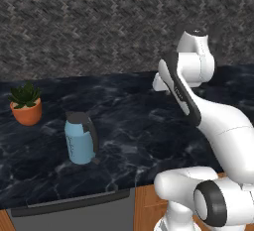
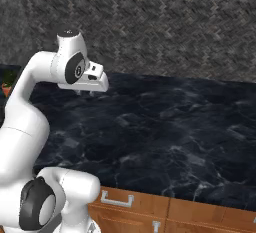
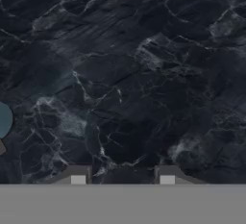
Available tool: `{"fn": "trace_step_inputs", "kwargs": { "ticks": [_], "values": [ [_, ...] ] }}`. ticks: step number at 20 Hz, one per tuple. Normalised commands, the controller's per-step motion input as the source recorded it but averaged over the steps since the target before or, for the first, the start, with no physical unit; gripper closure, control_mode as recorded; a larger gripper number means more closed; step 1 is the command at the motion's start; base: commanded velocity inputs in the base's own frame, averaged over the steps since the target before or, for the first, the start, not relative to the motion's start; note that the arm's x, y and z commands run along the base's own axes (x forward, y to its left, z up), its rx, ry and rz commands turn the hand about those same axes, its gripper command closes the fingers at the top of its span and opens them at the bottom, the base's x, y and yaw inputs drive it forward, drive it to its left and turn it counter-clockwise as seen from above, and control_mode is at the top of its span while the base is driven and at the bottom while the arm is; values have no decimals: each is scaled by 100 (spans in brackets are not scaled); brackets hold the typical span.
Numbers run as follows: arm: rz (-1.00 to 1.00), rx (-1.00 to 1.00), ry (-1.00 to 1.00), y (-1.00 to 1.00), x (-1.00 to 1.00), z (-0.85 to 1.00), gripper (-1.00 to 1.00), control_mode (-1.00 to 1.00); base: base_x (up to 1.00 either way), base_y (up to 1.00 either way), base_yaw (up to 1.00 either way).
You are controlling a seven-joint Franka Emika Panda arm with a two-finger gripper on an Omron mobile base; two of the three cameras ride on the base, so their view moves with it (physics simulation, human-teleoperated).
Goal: Navigate to the toaster oven.
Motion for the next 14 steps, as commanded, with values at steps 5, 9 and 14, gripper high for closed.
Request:
{"fn": "trace_step_inputs", "kwargs": {
  "ticks": [5,9,14],
  "values": [
    [0,0,0,0,-47,0,-100,-100,0,0,0],
    [0,0,1,0,-98,0,-100,-100,0,0,0],
    [0,0,-9,0,-98,0,-100,-100,0,0,0]
  ]
}}
